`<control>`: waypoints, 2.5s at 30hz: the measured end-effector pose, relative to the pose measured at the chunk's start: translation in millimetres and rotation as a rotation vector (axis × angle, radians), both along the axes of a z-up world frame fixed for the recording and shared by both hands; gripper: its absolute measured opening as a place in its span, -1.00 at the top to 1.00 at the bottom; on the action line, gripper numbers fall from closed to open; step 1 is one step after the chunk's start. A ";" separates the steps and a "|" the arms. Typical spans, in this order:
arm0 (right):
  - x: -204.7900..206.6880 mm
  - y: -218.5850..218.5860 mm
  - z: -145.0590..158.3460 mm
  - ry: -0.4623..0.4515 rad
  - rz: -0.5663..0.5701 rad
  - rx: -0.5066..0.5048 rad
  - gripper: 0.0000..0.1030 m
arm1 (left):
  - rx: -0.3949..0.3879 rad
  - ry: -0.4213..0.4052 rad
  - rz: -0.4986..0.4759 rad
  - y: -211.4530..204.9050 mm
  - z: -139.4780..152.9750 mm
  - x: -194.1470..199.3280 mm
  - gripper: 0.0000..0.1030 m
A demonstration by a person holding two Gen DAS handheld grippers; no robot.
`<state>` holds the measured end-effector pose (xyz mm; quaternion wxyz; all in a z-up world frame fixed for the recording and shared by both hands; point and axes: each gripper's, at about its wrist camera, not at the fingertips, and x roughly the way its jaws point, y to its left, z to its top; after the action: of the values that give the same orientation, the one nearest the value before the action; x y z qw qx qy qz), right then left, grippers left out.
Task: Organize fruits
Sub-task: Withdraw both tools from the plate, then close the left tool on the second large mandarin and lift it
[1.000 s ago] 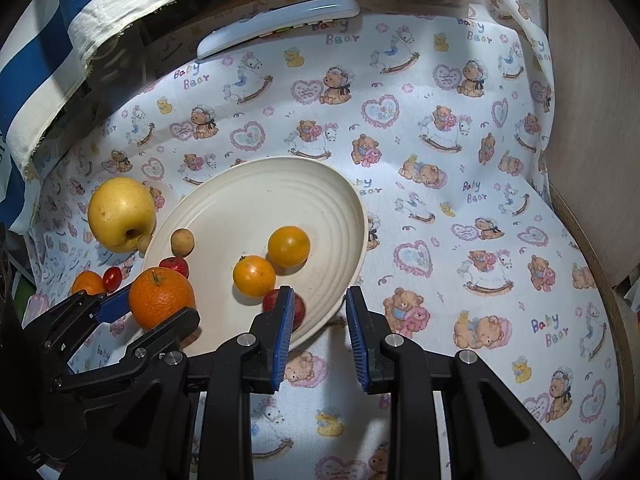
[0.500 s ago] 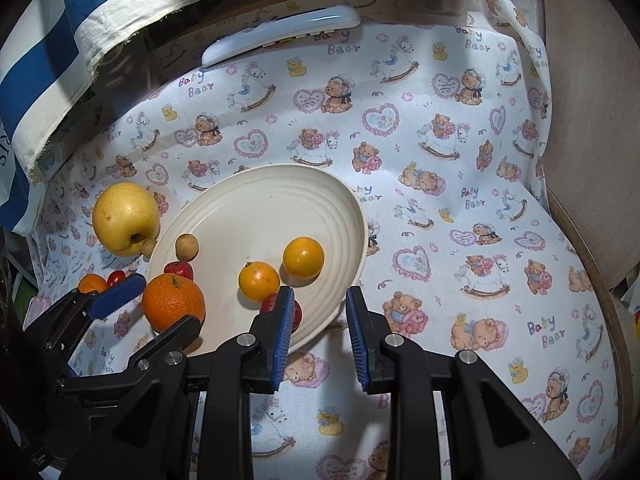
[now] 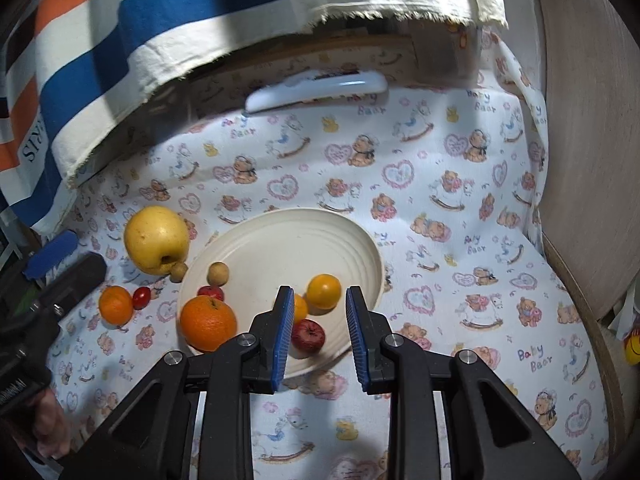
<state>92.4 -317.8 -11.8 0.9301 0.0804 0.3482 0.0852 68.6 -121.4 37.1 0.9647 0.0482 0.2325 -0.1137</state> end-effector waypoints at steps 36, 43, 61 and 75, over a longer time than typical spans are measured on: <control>-43.1 41.1 12.3 -0.268 0.048 -0.064 -0.75 | -0.064 -0.097 0.185 116.4 -1.9 -31.9 -0.98; -41.2 38.1 11.0 -0.257 0.039 -0.054 -0.75 | -0.094 -0.040 0.199 124.1 -9.7 -22.1 -0.98; -34.3 38.7 5.9 -0.232 0.029 -0.069 -0.75 | -0.094 0.374 0.140 120.9 -81.3 47.1 -0.50; -31.8 39.0 2.0 -0.220 0.034 -0.080 -0.75 | -0.090 0.429 0.167 120.5 -85.7 44.4 0.06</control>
<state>60.6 -278.8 -9.9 0.9636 0.0273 0.2484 0.0954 113.0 -0.8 -48.6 0.9006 -0.0393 0.4299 -0.0515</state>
